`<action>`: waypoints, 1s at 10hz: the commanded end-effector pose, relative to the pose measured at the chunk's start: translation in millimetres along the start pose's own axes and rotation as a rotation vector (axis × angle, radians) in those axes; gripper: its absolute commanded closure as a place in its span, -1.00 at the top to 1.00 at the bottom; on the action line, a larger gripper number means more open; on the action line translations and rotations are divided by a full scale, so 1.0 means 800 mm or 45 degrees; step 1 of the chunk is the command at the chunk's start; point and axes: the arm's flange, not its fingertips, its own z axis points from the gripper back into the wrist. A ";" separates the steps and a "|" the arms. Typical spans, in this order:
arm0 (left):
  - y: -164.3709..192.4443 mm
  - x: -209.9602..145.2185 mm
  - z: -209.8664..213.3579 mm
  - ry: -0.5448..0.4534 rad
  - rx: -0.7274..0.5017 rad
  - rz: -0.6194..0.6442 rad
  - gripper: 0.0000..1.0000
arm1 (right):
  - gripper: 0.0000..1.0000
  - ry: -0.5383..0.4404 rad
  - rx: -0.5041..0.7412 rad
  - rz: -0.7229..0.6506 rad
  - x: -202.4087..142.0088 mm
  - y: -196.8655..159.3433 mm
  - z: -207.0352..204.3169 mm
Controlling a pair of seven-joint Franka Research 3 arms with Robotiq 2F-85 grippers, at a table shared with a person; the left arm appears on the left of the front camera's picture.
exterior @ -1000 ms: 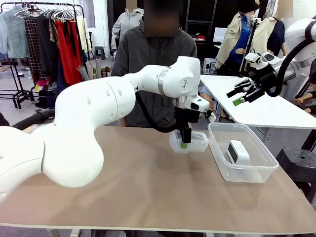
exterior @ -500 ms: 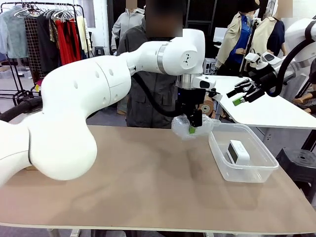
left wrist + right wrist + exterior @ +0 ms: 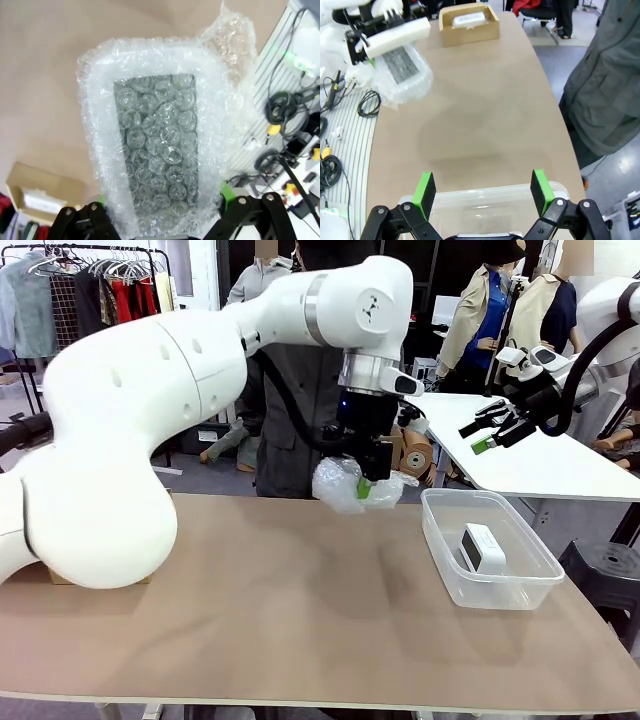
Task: Separate and place wrapped and unwrapped clocks.
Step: Pick up the Digital clock indicated by the person.
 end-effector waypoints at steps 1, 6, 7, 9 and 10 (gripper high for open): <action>-0.016 -0.060 -0.015 0.003 0.016 0.085 -1.00 | 1.00 0.005 -0.019 0.003 0.002 0.001 -0.001; -0.023 -0.121 -0.007 -0.096 0.070 0.140 -1.00 | 1.00 0.005 -0.019 0.003 0.002 0.001 -0.001; -0.028 -0.134 -0.005 -0.105 0.080 0.113 -1.00 | 1.00 0.005 -0.019 0.003 0.002 0.001 -0.001; -0.036 -0.166 0.000 -0.131 0.144 0.142 -1.00 | 1.00 0.005 -0.019 0.003 0.002 0.001 -0.001; -0.040 -0.179 0.000 -0.167 0.177 0.180 -1.00 | 1.00 0.005 -0.019 0.003 0.002 0.001 -0.001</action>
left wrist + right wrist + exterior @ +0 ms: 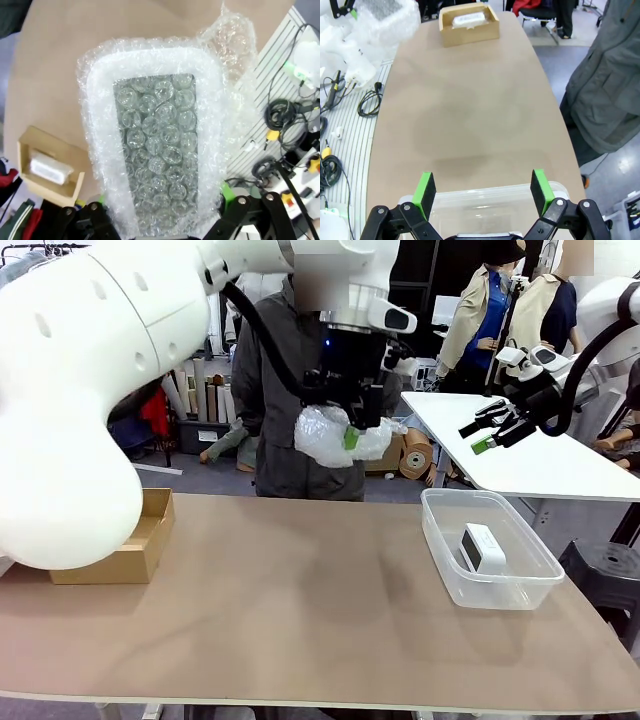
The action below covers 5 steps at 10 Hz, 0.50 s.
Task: Separate and place wrapped and unwrapped clocks.
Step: Pick up the Digital clock indicated by the person.
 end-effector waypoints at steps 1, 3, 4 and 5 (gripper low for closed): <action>-0.018 -0.124 -0.089 -0.080 0.103 0.082 -1.00 | 1.00 0.005 -0.019 0.003 0.002 0.001 -0.001; -0.010 -0.123 -0.093 -0.131 0.139 0.068 -1.00 | 1.00 0.005 -0.019 0.003 0.002 0.001 -0.001; 0.004 -0.013 0.025 -0.051 0.072 0.043 -1.00 | 1.00 0.005 -0.019 0.003 0.002 0.001 -0.001; 0.004 -0.013 0.025 -0.051 0.072 0.043 -1.00 | 1.00 0.005 -0.019 0.003 0.002 0.001 -0.001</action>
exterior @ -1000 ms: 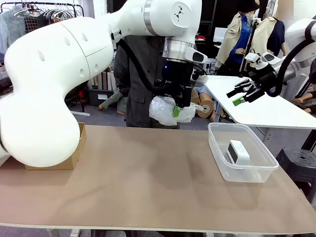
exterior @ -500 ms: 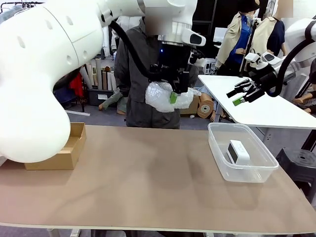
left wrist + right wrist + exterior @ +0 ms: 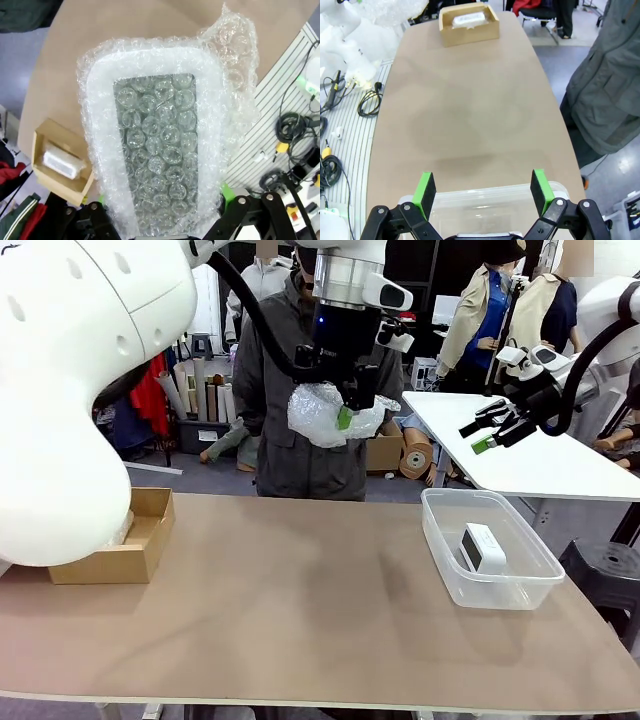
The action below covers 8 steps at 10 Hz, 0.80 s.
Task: Separate and place wrapped and unwrapped clocks.
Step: Pick up the Digital clock indicated by the person, then if the picked Digital clock is wrapped, place it in the Package Box ; if not, place it in the Organizing box.
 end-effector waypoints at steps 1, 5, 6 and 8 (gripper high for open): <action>-0.003 -0.003 0.000 0.012 -0.018 -0.008 -1.00 | 1.00 0.005 -0.019 0.003 0.002 0.001 -0.001; -0.003 -0.003 0.000 0.012 -0.018 -0.008 -1.00 | 1.00 0.005 -0.019 0.003 0.002 0.001 -0.001; -0.003 -0.003 0.000 0.012 -0.018 -0.008 -1.00 | 1.00 0.005 -0.019 0.003 0.002 0.001 -0.001; -0.003 -0.003 0.000 0.012 -0.018 -0.008 -1.00 | 1.00 0.005 -0.019 0.003 0.002 0.001 -0.001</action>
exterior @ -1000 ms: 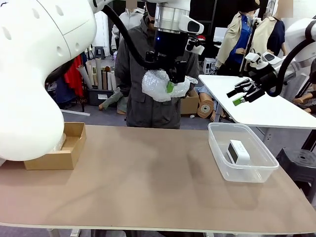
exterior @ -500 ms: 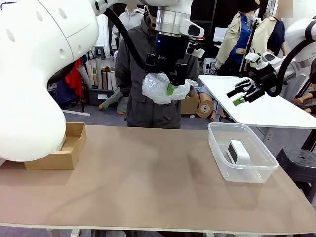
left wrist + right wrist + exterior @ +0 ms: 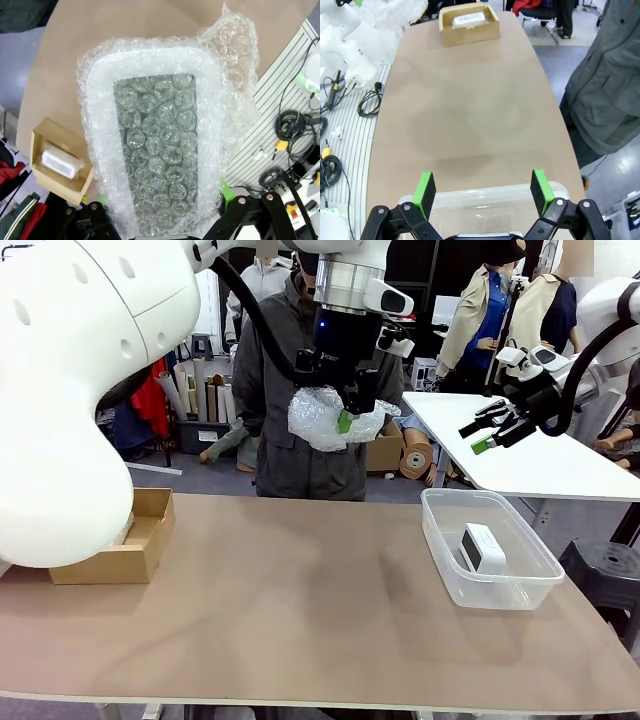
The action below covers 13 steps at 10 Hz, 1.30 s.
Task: Separate and place wrapped and unwrapped clocks.
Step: If the picked Digital clock is wrapped, place it in the Package Box ; if not, place it in the Organizing box.
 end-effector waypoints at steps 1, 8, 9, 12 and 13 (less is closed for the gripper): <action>-0.001 -0.004 0.005 -0.003 -0.012 -0.003 -1.00 | 1.00 0.005 -0.019 0.003 0.002 0.001 -0.001; 0.036 -0.165 0.029 -0.090 -0.080 0.632 -1.00 | 1.00 0.005 -0.019 0.003 0.002 0.001 -0.001; 0.044 -0.184 0.031 -0.038 -0.125 0.692 -1.00 | 1.00 0.005 -0.019 0.003 0.002 0.001 -0.001; 0.051 -0.239 0.034 0.139 -0.197 0.847 -1.00 | 1.00 0.005 -0.019 0.003 0.002 0.001 -0.001; 0.054 -0.256 0.029 0.229 -0.207 0.870 -1.00 | 1.00 0.005 -0.019 0.003 0.002 0.001 -0.001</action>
